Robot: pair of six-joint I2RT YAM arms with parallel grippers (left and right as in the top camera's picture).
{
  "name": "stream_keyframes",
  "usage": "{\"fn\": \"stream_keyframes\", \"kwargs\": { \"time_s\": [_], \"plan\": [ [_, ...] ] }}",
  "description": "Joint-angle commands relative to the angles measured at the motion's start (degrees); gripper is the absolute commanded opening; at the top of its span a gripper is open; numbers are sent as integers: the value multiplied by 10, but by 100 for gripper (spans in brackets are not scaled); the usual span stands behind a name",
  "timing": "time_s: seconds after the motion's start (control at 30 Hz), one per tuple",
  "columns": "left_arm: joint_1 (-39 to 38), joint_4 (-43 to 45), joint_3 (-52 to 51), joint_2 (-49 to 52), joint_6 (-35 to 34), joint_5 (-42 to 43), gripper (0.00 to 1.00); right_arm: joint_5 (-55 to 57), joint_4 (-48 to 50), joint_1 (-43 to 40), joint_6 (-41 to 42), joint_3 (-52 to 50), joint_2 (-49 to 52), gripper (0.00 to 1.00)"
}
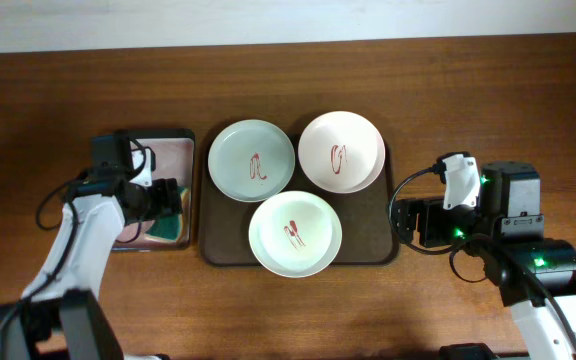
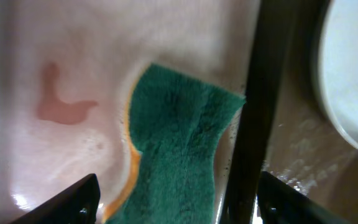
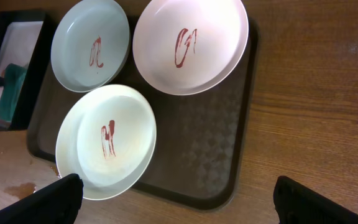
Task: Clean dirty plates on tray and stack at the side
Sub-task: 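Reach the left gripper to the green sponge and grasp it, then move the right gripper to the front plate rim and grip it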
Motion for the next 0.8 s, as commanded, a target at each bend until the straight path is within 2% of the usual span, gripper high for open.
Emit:
{"fn": "stream_keyframes", "kwargs": {
  "time_s": [0.0, 0.2, 0.37, 0.43, 0.53, 0.57, 0.6, 0.63, 0.77],
  "plan": [
    [-5, 1, 8, 43, 0, 21, 73, -7, 2, 3, 4, 13, 1, 99],
    [-10, 1, 8, 72, 1, 16, 55, -7, 2, 3, 4, 13, 2, 99],
    [-12, 1, 7, 83, 1, 16, 47, -7, 1, 3, 4, 13, 4, 99],
    [-12, 1, 7, 83, 1, 16, 40, -8, -2, 3, 4, 13, 11, 99],
    [-12, 4, 5, 84, 1, 16, 36, -17, -9, 3, 4, 12, 28, 99],
    [-12, 9, 1, 84, 1, 15, 33, -22, -9, 3, 4, 12, 33, 99],
    [-12, 15, -5, 84, 1, 11, 22, -26, -10, 3, 4, 12, 44, 99],
    [-12, 18, -9, 84, 1, 11, 20, -28, -10, 3, 4, 12, 54, 99],
    [-12, 18, -12, 84, 1, 10, 16, -43, -8, 12, 4, 12, 97, 100]
  ]
}}
